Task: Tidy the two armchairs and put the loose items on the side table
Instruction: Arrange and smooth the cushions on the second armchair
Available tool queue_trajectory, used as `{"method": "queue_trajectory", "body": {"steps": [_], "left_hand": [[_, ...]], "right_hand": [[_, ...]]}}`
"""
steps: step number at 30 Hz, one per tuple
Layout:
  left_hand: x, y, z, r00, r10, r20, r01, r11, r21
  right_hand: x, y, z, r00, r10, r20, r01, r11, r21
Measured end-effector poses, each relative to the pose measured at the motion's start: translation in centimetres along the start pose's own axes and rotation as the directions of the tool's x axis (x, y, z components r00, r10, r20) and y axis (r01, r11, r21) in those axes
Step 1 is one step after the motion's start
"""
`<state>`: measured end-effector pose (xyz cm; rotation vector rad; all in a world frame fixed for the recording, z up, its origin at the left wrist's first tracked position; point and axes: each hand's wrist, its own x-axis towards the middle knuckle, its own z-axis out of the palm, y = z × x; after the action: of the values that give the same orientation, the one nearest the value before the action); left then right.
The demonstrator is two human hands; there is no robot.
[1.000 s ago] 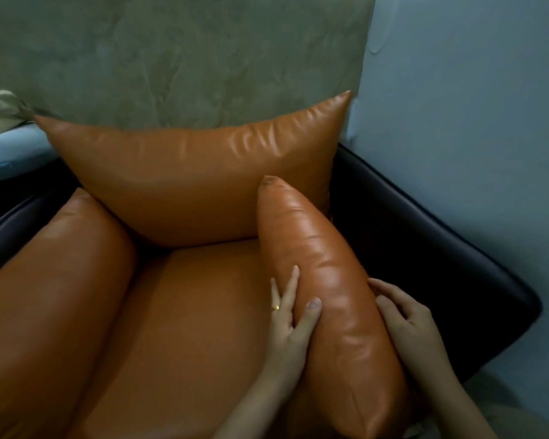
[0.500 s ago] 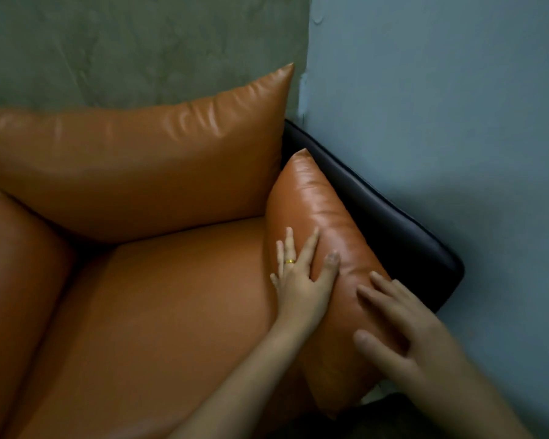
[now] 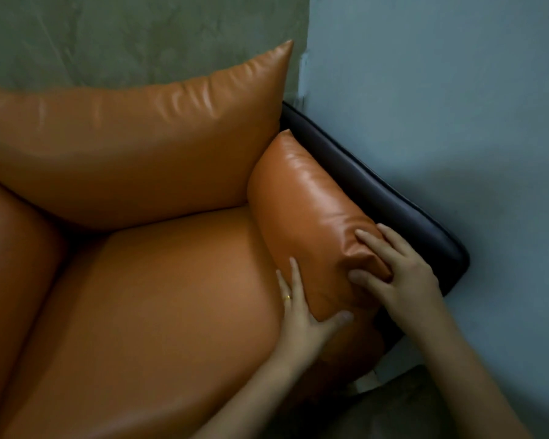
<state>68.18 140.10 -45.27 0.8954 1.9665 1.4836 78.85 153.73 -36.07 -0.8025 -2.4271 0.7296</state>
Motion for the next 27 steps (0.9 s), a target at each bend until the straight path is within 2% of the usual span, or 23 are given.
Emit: {"method": "queue_trajectory", "body": {"steps": [5,8,10,13,17,20,25,27], "left_hand": [[0.4,-0.8,-1.6,0.999,0.033,0.026,-0.035,0.996,0.08],[-0.2,-0.6,-1.6,0.992,0.123,-0.021,-0.116,0.974,0.194],[-0.6,-0.4,-1.4,0.987,0.159,-0.034,-0.148,0.965,0.216],[-1.2,-0.2,0.0,0.995,0.102,-0.017,-0.096,0.973,0.211],[-0.4,-1.0,1.1,0.992,0.119,-0.04,-0.105,0.965,0.241],[0.6,-1.4,0.7,0.992,0.125,0.002,-0.119,0.943,0.31],[0.5,-0.2,-0.6,0.989,0.057,0.134,-0.105,0.914,0.392],[0.3,-0.1,-1.8,0.98,0.04,0.196,-0.123,0.894,0.43]], "right_hand": [[-0.4,-0.1,0.4,0.999,0.038,0.009,-0.038,0.999,-0.023],[-0.9,-0.8,0.0,0.998,0.051,-0.035,-0.058,0.968,-0.245],[-0.8,-1.1,-0.1,0.999,-0.037,-0.024,0.028,0.953,-0.302],[0.1,-0.6,0.0,0.985,-0.148,0.09,0.164,0.962,-0.219],[1.8,0.5,0.3,0.979,-0.176,0.101,0.187,0.975,-0.117],[3.1,0.7,0.9,0.979,-0.171,0.113,0.185,0.975,-0.124],[3.6,-0.1,0.6,0.98,-0.144,0.139,0.167,0.971,-0.171],[3.6,-0.9,0.0,0.977,-0.087,0.195,0.13,0.966,-0.222]]}}
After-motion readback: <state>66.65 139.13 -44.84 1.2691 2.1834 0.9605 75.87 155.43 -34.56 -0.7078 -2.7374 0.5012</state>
